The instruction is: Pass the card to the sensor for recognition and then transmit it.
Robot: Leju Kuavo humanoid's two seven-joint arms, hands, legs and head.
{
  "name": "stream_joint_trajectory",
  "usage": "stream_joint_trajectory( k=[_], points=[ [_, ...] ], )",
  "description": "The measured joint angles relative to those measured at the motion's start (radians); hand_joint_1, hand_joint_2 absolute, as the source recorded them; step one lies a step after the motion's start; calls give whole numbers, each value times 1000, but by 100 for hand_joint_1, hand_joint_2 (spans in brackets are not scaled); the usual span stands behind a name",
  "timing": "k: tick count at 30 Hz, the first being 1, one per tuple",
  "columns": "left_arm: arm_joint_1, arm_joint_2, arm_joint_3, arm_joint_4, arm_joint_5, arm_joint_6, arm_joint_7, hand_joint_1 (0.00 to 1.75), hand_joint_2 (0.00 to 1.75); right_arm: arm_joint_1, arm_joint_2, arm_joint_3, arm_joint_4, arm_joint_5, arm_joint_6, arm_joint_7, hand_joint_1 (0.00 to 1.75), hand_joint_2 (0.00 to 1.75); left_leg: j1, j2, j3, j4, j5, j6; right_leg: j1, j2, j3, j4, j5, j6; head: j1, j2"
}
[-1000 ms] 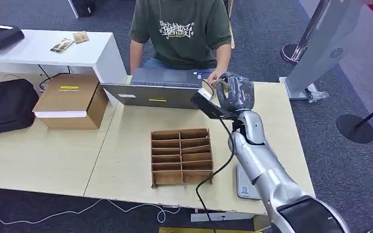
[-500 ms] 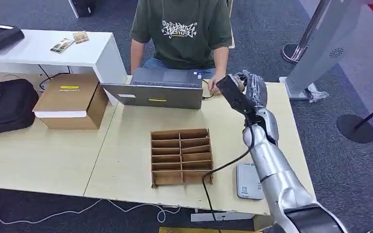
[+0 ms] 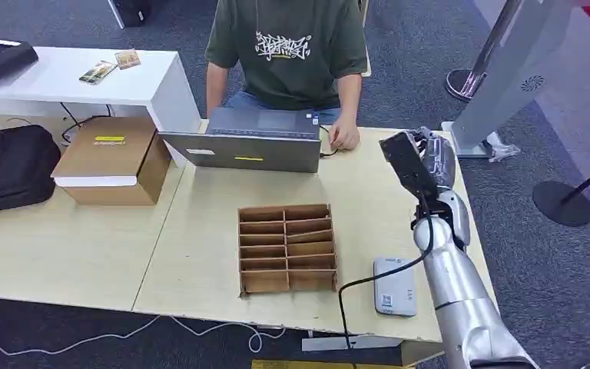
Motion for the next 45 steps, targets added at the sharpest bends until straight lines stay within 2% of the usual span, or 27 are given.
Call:
stream_joint_trajectory(
  k=[9, 19, 25, 31, 39, 45],
  points=[
    [1, -5, 0, 0, 9, 3, 2, 0, 0, 222, -1, -58, -223, 2, 25, 40, 175, 175, 0, 0, -1, 0, -1, 0, 0, 0, 0, 0, 0, 0, 0, 0],
    [1, -13, 0, 1, 18, 8, 2, 0, 0, 415, 11, -110, -393, -1, 42, 67, 175, 175, 0, 0, -1, 0, -1, 0, 0, -1, 0, 0, -1, 0, 0, 0],
    [0, -15, 0, 2, 27, 8, 2, 0, 0, 512, 48, -120, -480, 23, 46, 71, 175, 175, 0, 0, -1, 0, -2, 0, 0, 0, 0, 0, -2, 0, 0, 0],
    [1, -20, 0, 3, 32, 9, 2, 0, 0, 563, 74, -127, -528, 31, 43, 81, 175, 175, 0, 0, -1, 0, -2, 0, 0, -1, 0, 0, -2, 0, 0, 0],
    [1, -29, 0, 11, 42, 11, 2, 0, 0, 665, 155, -131, -636, 74, 52, 131, 175, 175, 0, 0, -1, -1, -2, 0, 0, 0, 0, 0, -2, 0, 0, 0],
    [0, -32, 0, 12, 39, 11, 2, 0, 0, 701, 191, -131, -664, 63, 63, 143, 175, 175, 0, 0, 0, -1, -2, 0, 0, 0, 0, 0, -2, 0, 0, 0]
  ],
)
